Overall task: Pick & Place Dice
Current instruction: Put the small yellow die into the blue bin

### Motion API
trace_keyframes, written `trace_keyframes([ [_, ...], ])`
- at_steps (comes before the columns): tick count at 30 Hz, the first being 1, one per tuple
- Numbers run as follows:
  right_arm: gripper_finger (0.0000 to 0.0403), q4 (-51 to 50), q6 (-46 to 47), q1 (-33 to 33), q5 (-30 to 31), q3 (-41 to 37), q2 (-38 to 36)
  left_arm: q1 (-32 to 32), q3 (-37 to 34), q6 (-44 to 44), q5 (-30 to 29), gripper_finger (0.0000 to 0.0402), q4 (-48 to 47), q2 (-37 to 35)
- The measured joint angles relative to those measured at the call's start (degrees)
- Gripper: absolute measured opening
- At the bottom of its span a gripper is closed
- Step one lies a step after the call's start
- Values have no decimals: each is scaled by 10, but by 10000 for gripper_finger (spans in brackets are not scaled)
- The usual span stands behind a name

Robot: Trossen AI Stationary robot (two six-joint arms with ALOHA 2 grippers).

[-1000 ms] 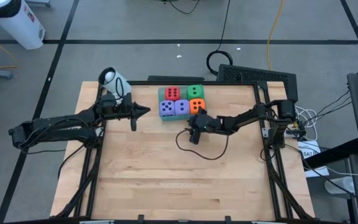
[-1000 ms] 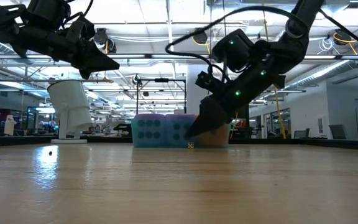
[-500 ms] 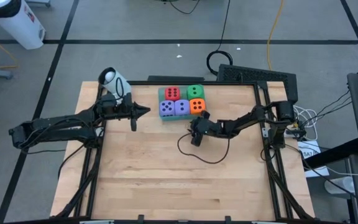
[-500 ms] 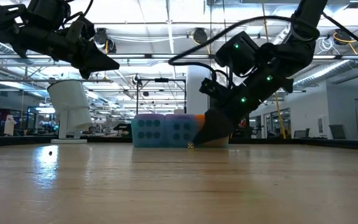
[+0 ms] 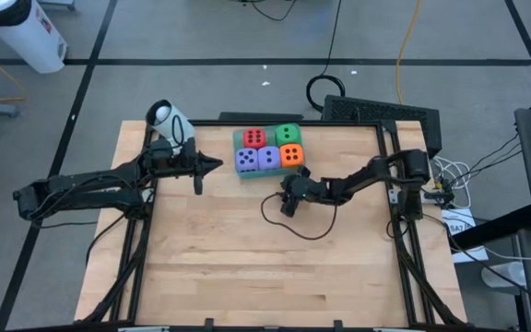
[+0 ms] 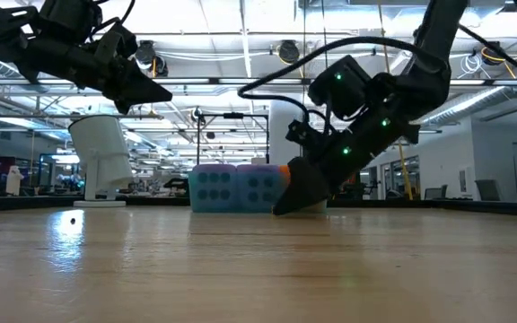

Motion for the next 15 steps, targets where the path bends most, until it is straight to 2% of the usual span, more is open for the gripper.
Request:
trace_keyframes([
  [5, 173, 75, 15, 2, 26, 2, 51, 0, 0, 1, -11, 26, 0, 0],
  [10, 177, 70, 0, 0, 26, 2, 49, 0, 0, 4, -14, 26, -1, 0],
  [15, 154, 65, -15, 0, 24, 2, 44, 0, 0, 4, -14, 26, -13, 0],
])
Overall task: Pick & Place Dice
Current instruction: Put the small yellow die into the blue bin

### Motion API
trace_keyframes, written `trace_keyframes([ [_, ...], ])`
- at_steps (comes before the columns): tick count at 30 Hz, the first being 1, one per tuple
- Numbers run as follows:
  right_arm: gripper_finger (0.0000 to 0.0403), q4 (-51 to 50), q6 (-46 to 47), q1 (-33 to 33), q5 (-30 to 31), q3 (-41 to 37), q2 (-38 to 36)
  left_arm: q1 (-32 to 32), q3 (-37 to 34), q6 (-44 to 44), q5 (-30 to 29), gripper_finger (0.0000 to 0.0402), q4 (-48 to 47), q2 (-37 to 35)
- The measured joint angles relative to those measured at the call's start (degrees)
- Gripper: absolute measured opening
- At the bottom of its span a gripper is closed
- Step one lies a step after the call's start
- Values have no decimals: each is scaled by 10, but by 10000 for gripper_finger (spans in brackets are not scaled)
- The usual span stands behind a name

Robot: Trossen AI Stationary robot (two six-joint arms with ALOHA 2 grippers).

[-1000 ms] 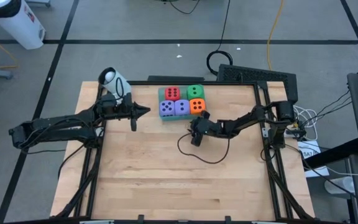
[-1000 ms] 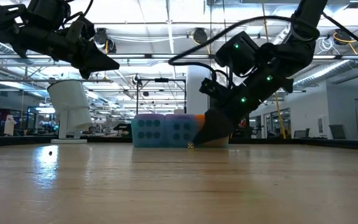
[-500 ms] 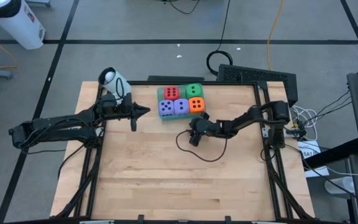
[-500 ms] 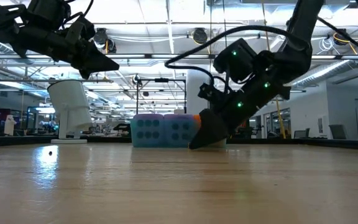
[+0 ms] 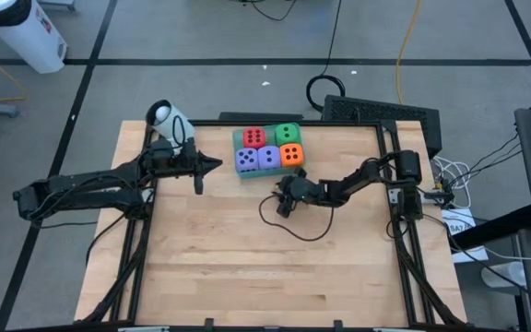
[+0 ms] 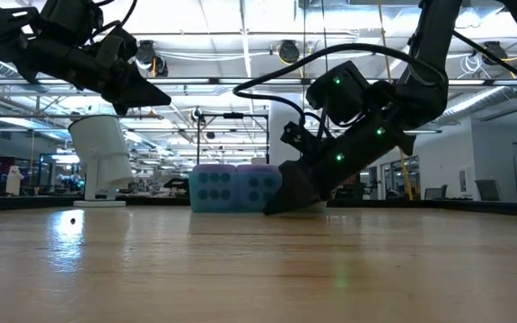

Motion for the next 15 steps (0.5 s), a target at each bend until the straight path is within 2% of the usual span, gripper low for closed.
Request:
trace_keyframes([
  [5, 109, -10, -15, -1, -3, 0, 0, 0, 0, 0, 0, 26, -1, 0],
  [11, 46, 5, -30, -2, -36, 0, 0, 0, 0, -3, 0, 26, 1, 0],
  [15, 41, 23, -47, -2, -73, -1, -2, 0, 0, -6, 0, 26, 1, 0],
])
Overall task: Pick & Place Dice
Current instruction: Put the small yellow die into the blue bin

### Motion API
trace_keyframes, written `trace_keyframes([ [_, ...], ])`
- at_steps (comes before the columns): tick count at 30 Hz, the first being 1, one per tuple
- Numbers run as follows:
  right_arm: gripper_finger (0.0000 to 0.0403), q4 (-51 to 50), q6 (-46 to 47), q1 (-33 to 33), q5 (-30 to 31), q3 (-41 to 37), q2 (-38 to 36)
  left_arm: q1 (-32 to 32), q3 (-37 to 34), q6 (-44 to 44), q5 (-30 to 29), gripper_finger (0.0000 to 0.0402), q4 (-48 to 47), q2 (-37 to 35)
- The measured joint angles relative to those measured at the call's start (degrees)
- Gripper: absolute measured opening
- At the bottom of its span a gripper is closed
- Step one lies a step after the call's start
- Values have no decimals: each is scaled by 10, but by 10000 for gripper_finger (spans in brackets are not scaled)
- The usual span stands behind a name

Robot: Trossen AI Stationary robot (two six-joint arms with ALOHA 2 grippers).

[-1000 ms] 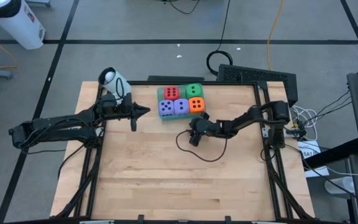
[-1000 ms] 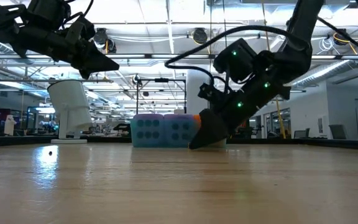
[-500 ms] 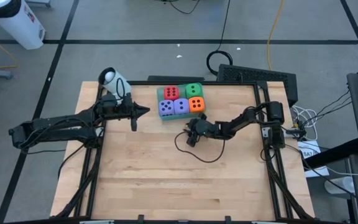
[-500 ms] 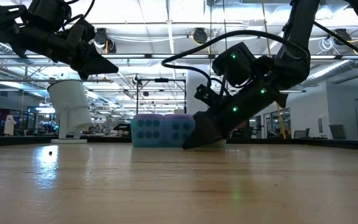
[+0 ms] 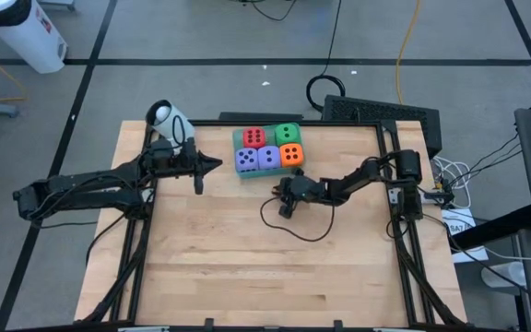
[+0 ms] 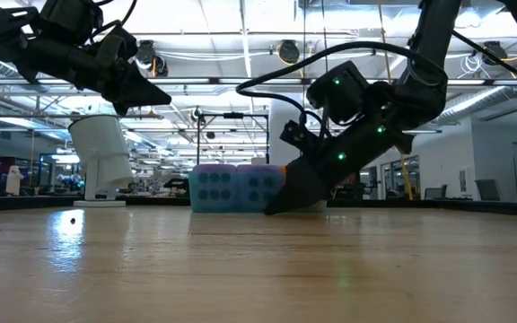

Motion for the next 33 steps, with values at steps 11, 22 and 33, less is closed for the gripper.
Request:
trace_keyframes([
  [11, 53, -37, -148, -33, 24, 15, -175, -1, 0, -11, 0, 26, 15, 0],
  [22, 75, -174, -151, -190, -112, 176, -156, -5, 0, -84, -6, 26, 64, 9],
  [33, 132, -151, -229, -233, -134, 201, -96, -17, 1, -123, -102, 26, 178, 118],
])
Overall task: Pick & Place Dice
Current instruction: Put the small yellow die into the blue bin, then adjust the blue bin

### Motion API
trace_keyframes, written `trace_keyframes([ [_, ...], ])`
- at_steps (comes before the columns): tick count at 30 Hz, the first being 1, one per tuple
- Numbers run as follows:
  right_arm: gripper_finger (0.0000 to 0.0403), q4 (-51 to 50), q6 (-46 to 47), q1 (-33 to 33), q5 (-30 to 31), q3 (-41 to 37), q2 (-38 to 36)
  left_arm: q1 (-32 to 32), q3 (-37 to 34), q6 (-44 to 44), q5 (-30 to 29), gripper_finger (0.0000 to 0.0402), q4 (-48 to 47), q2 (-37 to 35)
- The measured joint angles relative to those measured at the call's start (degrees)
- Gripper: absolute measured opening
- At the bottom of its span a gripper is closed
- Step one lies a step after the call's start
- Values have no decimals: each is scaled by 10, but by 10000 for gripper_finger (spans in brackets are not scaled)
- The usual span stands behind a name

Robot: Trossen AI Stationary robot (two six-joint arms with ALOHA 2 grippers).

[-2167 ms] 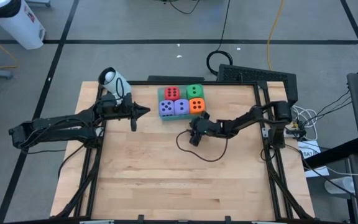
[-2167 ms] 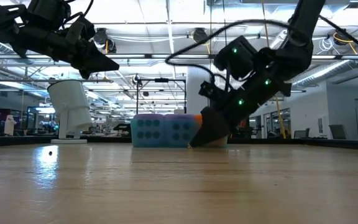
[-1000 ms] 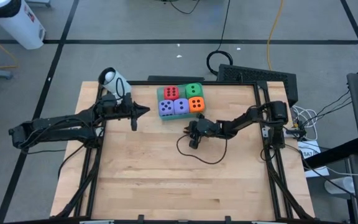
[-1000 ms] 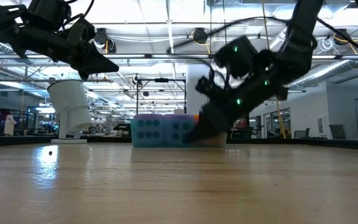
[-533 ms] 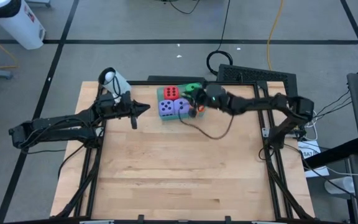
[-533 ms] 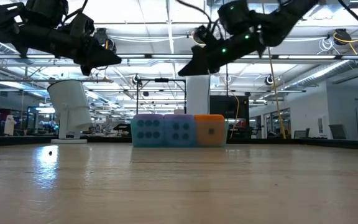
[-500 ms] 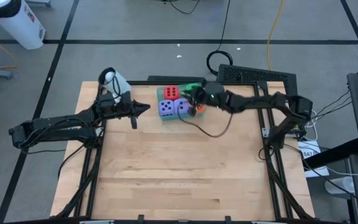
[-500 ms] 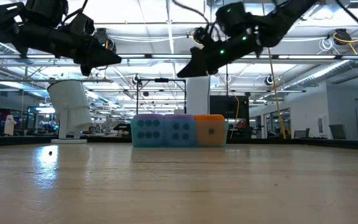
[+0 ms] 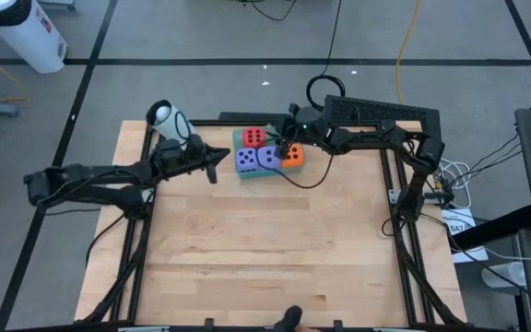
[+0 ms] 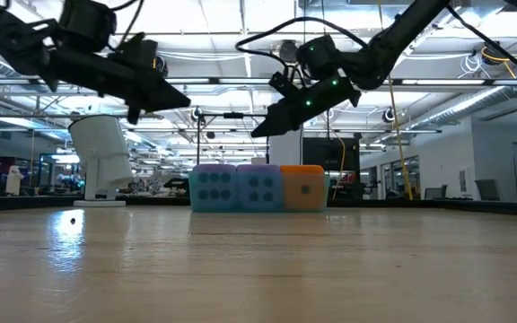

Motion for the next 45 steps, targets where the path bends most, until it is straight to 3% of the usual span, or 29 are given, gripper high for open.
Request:
trace_keyframes([
  [5, 183, 3, -39, 1, 0, 0, -1, 0, 43, 4, -3, 26, 57, 109],
  [10, 210, -1, -59, 6, -5, 0, -1, 10, 137, 40, -2, 26, 59, 218],
  [19, 215, -49, -96, 5, -46, 0, -1, 41, 321, 136, 61, 4, -93, 334],
  [28, 215, -48, -99, 9, -47, 0, -1, 59, 422, 168, 93, 7, -176, 411],
  [36, 215, -56, -99, 13, -30, 0, -1, 76, 440, 164, 116, 7, -204, 437],
  [41, 214, -80, -83, 12, -27, -1, -12, 75, 438, 198, 113, 3, -249, 399],
  [43, 210, -109, -67, 5, -38, -1, -28, 75, 427, 213, 112, 3, -273, 368],
  [45, 202, -129, -36, -9, -98, -1, -47, 75, 403, 222, 112, 2, -282, 327],
])
